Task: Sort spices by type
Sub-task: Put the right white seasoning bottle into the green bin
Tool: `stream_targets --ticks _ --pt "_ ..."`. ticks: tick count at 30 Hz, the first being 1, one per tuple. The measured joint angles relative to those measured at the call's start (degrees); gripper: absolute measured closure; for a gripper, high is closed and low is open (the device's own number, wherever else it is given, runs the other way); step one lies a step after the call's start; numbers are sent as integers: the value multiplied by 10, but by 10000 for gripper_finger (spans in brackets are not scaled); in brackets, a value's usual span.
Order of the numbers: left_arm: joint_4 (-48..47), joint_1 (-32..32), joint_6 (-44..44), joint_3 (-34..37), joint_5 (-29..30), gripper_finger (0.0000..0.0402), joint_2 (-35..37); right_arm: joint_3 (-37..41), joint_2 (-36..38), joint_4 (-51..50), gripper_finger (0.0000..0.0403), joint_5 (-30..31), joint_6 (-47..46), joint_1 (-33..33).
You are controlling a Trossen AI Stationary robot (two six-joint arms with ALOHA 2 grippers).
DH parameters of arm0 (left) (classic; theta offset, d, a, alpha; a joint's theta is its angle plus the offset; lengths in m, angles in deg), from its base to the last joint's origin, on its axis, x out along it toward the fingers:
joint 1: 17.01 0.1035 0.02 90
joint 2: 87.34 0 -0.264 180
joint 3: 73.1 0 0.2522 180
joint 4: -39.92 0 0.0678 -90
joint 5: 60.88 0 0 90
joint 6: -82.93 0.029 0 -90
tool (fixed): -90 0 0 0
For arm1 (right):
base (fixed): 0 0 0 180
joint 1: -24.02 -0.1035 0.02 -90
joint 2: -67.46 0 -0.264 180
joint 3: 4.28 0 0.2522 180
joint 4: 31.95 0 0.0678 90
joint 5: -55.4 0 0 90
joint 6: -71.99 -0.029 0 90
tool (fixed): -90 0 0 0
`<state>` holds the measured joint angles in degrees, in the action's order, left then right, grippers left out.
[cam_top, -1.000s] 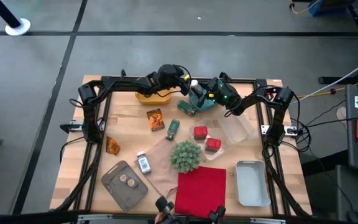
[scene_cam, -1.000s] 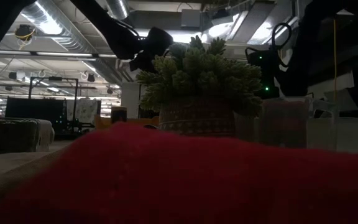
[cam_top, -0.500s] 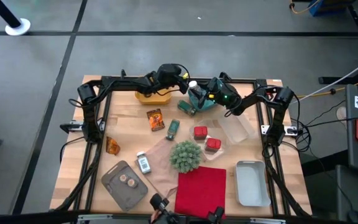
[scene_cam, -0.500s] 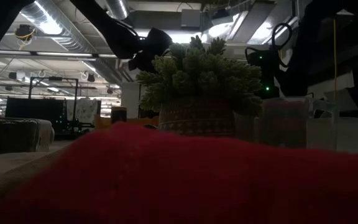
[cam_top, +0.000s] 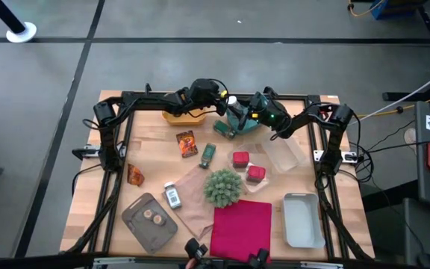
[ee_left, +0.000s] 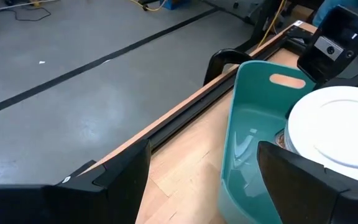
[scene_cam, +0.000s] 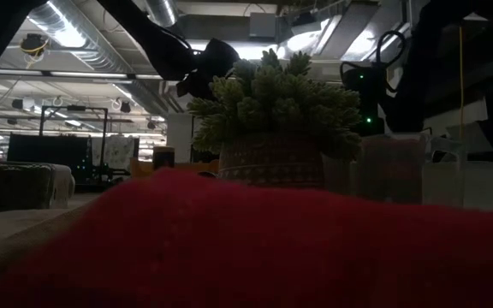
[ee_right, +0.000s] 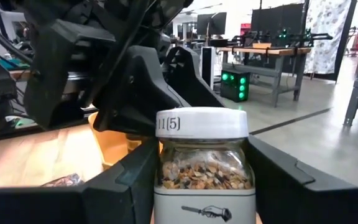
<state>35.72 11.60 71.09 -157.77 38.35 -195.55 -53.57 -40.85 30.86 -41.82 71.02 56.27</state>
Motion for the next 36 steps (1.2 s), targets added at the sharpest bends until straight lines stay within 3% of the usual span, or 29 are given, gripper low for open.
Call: stream_targets --ticks 21,30,36 --pt "16 -10 5 0 -8 121 0 0 0 -49 200 18 4 -1" --pt "20 -17 17 -1 -31 121 2 0 0 -114 200 78 23 1" --pt "20 -18 33 -1 -18 121 2 0 0 -140 200 83 32 0"
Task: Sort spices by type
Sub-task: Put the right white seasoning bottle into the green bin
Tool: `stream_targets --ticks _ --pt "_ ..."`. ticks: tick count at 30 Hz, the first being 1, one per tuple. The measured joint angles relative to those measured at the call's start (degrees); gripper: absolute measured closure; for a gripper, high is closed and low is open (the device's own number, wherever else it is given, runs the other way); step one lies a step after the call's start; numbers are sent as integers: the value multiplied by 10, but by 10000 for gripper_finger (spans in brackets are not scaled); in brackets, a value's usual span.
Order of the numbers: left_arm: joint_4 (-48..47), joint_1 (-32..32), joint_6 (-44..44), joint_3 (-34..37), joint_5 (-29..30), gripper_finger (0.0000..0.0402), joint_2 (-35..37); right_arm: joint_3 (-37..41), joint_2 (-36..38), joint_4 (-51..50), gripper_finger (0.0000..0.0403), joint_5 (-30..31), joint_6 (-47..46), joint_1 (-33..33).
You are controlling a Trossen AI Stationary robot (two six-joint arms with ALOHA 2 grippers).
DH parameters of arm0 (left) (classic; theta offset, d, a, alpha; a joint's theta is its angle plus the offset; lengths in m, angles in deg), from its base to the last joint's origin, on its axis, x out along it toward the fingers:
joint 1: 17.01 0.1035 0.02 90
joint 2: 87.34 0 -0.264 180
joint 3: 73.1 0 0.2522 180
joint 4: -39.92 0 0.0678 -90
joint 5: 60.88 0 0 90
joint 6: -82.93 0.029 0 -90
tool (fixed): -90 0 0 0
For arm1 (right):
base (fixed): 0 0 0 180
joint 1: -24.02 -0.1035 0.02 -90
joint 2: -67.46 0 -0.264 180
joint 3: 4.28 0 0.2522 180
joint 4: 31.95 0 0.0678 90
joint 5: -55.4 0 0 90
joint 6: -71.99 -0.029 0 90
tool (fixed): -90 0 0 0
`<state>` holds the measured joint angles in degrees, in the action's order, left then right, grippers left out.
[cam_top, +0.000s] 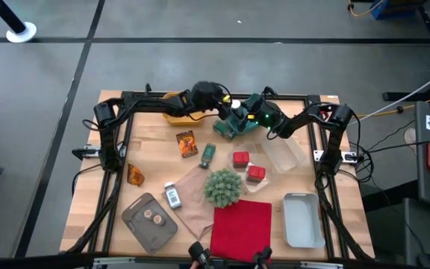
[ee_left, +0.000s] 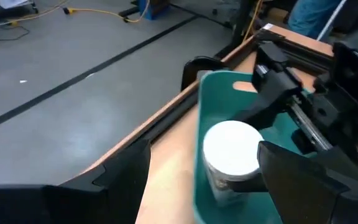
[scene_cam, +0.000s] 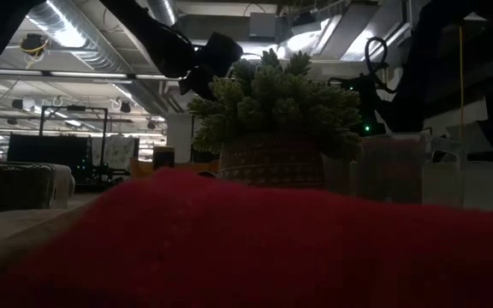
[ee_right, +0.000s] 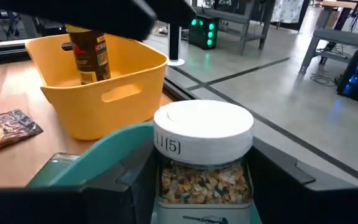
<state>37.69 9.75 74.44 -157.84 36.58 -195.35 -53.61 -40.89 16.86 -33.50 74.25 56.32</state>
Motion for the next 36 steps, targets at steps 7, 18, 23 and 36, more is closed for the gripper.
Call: stream_targets --ticks 7,18,23,36 --pt "-1 -1 5 0 1 121 0 0 0 -9 200 0 0 0" --pt "-1 -3 31 0 3 121 -1 0 1 -11 151 -2 -3 0" --pt "-1 -7 45 0 4 121 -1 0 1 -13 136 -2 -4 0" --pt "-103 -10 98 0 -9 121 63 0 15 -15 132 -7 -5 0"
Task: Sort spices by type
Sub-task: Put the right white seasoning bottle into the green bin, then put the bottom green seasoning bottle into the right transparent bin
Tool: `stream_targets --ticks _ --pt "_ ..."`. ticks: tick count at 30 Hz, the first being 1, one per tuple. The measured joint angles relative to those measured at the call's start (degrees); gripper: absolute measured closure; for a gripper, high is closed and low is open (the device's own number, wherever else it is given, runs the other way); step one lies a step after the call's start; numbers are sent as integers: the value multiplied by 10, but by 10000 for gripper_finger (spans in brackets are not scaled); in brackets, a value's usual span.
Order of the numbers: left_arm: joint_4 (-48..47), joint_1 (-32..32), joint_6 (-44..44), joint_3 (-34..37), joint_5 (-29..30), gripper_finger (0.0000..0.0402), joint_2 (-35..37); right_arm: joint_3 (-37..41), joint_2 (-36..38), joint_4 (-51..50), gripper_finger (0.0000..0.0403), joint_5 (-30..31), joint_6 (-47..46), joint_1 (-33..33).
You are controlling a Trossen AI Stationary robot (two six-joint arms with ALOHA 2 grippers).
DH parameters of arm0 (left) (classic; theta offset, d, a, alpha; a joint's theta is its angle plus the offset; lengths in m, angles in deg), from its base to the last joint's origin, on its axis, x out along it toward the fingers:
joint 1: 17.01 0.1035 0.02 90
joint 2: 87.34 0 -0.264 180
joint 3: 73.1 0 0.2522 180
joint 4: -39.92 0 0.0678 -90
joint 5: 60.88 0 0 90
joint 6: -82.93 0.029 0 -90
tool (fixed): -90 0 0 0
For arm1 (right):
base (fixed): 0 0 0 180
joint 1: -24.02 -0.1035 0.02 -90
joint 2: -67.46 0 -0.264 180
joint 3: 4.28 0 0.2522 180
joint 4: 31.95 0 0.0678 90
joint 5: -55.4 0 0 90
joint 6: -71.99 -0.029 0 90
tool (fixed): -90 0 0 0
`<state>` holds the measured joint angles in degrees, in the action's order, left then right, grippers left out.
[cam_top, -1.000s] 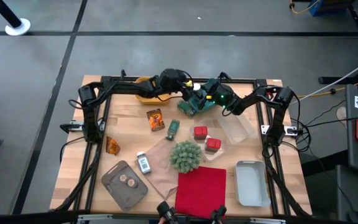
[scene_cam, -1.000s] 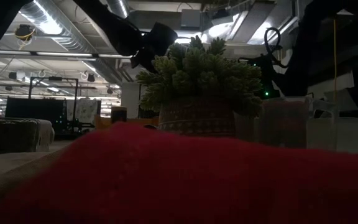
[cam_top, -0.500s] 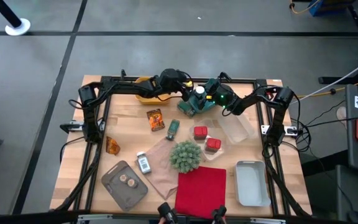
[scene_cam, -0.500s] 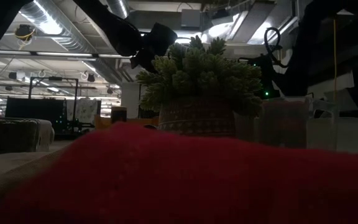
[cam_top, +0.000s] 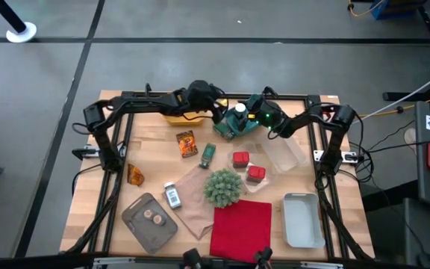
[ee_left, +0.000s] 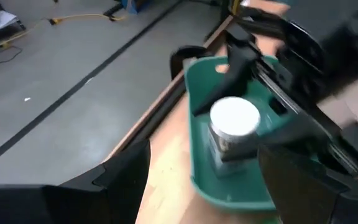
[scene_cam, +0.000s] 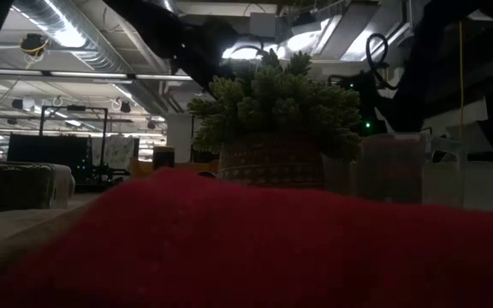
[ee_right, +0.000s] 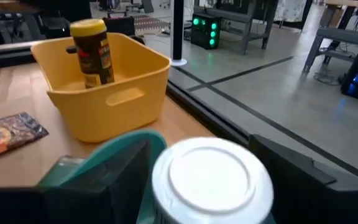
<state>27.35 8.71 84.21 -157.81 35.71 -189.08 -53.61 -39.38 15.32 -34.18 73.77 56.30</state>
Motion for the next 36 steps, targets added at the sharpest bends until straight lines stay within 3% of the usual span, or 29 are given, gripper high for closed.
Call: stream_targets --ticks 11,22,28,36 --pt "-177 -9 79 0 -9 121 66 0 37 -19 132 0 0 0" --pt "-346 -55 13 0 -54 121 75 0 79 -47 132 0 0 0" --pt "-421 -97 149 0 -65 121 75 0 111 -72 132 0 0 0" --pt "-447 -152 388 0 -65 121 75 0 145 -101 132 -2 -2 0"
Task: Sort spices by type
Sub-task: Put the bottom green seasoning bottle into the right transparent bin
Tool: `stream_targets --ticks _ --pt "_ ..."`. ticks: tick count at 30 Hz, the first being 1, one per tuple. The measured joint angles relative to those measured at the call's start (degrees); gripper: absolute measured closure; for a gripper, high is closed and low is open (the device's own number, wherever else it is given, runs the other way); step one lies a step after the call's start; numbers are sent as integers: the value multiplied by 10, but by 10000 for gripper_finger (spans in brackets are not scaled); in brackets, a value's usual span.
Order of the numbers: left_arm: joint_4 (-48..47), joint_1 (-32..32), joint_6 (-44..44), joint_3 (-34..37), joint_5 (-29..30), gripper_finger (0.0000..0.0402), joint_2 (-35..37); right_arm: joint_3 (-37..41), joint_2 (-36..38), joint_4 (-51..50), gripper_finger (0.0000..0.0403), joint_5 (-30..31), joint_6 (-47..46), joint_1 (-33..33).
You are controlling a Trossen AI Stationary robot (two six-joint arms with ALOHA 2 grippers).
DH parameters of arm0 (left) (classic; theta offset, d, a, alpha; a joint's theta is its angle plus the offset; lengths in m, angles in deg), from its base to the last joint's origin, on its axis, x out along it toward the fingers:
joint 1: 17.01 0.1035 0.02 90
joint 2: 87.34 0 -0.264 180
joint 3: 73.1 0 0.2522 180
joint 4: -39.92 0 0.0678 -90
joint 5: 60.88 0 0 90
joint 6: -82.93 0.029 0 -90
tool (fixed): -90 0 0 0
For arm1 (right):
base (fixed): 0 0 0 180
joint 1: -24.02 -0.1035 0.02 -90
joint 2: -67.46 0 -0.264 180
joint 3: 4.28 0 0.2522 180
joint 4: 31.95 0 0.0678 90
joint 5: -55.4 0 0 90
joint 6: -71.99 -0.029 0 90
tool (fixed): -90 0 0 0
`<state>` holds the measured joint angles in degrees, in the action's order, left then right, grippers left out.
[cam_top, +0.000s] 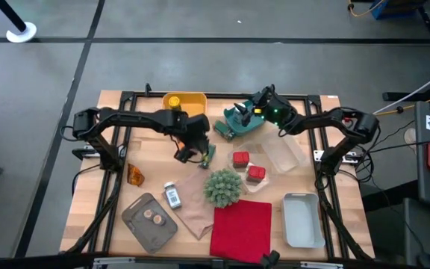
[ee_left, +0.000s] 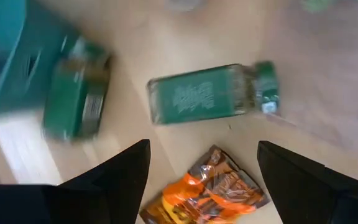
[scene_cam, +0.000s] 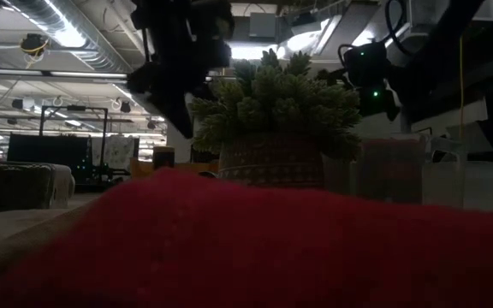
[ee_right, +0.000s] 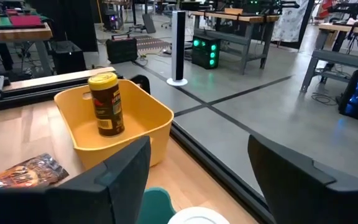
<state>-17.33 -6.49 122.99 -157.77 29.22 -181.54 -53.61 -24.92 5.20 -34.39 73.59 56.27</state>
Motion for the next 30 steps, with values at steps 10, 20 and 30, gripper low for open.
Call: stream_targets --ticks 10,20,30 --pt "6 -45 198 4 0 121 -7 0 31 -15 132 -104 -48 0" --pt "85 -74 356 45 1 121 -22 0 65 -19 133 -161 -61 0" --pt "135 -75 491 89 3 121 -23 0 65 -28 133 -163 -61 0"
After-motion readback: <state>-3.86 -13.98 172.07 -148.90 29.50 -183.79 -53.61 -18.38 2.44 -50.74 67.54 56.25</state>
